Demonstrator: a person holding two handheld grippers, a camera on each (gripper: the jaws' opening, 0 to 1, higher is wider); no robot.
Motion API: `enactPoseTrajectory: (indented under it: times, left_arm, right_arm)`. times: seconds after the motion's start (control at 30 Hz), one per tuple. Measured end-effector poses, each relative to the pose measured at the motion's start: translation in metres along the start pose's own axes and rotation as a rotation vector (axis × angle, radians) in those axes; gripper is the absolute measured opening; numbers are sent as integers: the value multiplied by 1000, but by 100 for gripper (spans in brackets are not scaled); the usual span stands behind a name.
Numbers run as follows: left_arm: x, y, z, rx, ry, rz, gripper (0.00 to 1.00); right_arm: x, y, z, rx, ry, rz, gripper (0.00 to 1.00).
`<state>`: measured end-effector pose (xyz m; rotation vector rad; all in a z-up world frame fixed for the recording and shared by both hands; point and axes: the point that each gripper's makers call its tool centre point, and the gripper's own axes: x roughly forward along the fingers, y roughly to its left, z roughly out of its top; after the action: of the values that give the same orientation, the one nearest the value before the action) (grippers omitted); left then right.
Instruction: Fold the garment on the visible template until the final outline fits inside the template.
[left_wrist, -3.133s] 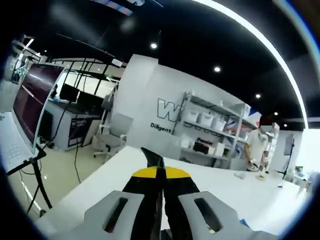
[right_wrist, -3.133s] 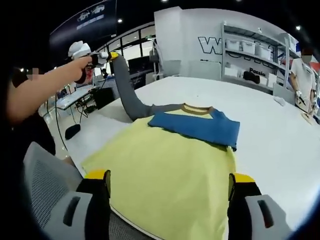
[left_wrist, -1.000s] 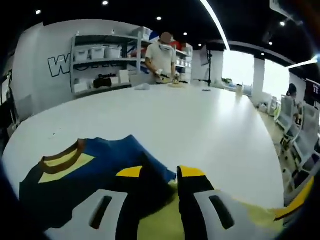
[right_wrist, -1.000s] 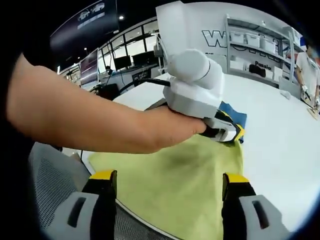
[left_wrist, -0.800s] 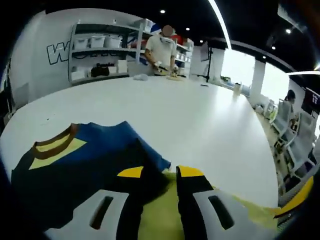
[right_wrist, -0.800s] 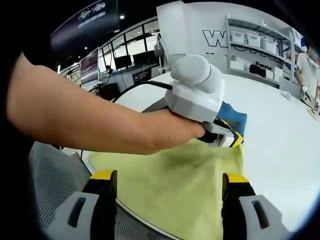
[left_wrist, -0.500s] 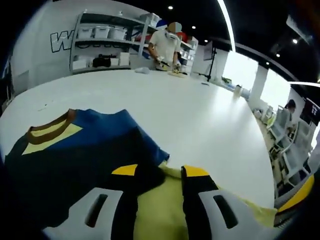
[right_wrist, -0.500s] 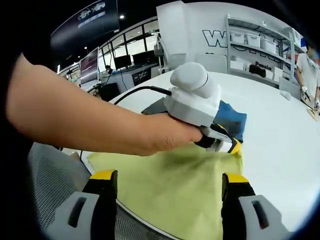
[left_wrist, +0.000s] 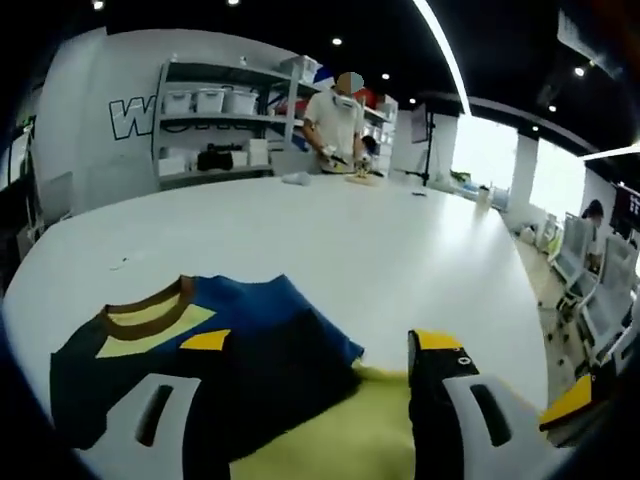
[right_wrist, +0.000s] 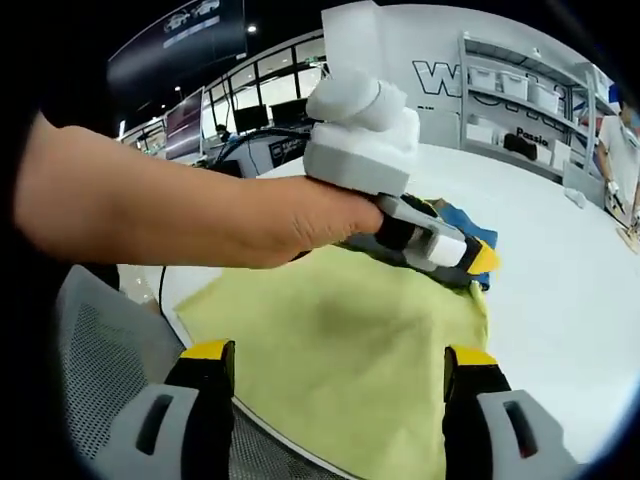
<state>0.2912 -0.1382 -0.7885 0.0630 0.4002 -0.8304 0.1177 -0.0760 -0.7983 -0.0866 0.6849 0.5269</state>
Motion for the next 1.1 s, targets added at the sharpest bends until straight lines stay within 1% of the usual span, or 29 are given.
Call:
enactPoseTrajectory:
  times: [0.03, 0.07, 0.1, 0.17, 0.27, 0.37, 0.4, 0.47, 0.5, 0.53, 0.57, 0.6, 0.63, 0.67, 0.73, 0.8, 0.83, 0.87, 0.9, 0.93, 0.97, 1.0, 1.03, 1.07, 1.1]
  left_arm:
    - [-5, 4, 3, -11, -11, 14, 83]
    - [-7, 7, 5, -24, -20, 24, 89]
    - [-9, 8, 6, -29, -23, 31, 93]
    - [-21, 12, 13, -47, -47, 34, 99]
    - [-36, 17, 19, -31, -61, 55, 99]
    - [-56, 22, 27, -43, -88, 59, 99]
    - [-71, 28, 32, -50, -111, 76, 99]
    - [-91, 34, 35, -58, -126, 84, 99]
    - [-101, 38, 36, -60, -131, 97, 99]
    - [-106, 40, 36, -62, -134, 101, 99]
    - [-124, 47, 38, -75, -159, 122, 99]
    - [-129, 49, 37, -80, -158, 128, 99]
    - [-148, 56, 35, -105, -167, 149, 99]
    - [-162, 59, 33, -122, -171, 155, 99]
    - [-177, 63, 30, -127, -178, 174, 99]
    - [-197, 66, 24, -129, -173, 188, 99]
    - [-216, 69, 17, -143, -169, 209, 99]
    - [-226, 70, 12, -153, -165, 215, 99]
    - [-238, 71, 4, -177, -150, 223, 99]
    - [-246, 74, -2, -191, -139, 235, 99]
    - [-257, 75, -12, -221, -125, 243, 99]
    - [-263, 75, -19, -249, -118, 247, 99]
    - [-271, 75, -29, -284, -99, 248, 99]
    - [-274, 75, -33, -294, -91, 253, 99]
    - [-280, 74, -43, -307, -67, 261, 99]
  right_arm:
    - [0, 1, 0, -4, -1, 2, 87]
    - [0, 1, 0, -6, 0, 3, 87]
    - [0, 2, 0, -10, 1, 6, 87]
    - [0, 3, 0, -12, 2, 11, 87]
    - [1, 5, 0, -22, 5, 16, 87]
    - [1, 7, -1, -34, 11, 23, 87]
    - [1, 8, -2, -41, 14, 26, 87]
    - [1, 9, -2, -47, 16, 28, 87]
    - [1, 9, -2, -49, 16, 29, 87]
    - [1, 9, -2, -50, 16, 29, 87]
    - [1, 9, -2, -55, 14, 30, 87]
    - [0, 10, -2, -56, 14, 30, 87]
    - [0, 10, -2, -56, 14, 31, 87]
    - [0, 10, -2, -61, 13, 32, 87]
    - [-1, 9, 0, -61, 9, 30, 87]
    - [-4, 7, 1, -70, 7, 25, 88]
    - [-7, 2, 1, -73, 5, 13, 88]
    - [-9, -1, 2, -69, 1, 7, 88]
    - [-12, -5, 3, -61, -3, -1, 88]
    - [-15, -9, 4, -54, -9, -13, 87]
    - [-16, -10, 4, -51, -12, -18, 87]
    - [-17, -12, 4, -45, -15, -23, 87]
    - [-17, -12, 5, -43, -17, -25, 87]
    - [-17, -12, 5, -43, -18, -26, 87]
    - [-17, -11, 6, -45, -18, -28, 87]
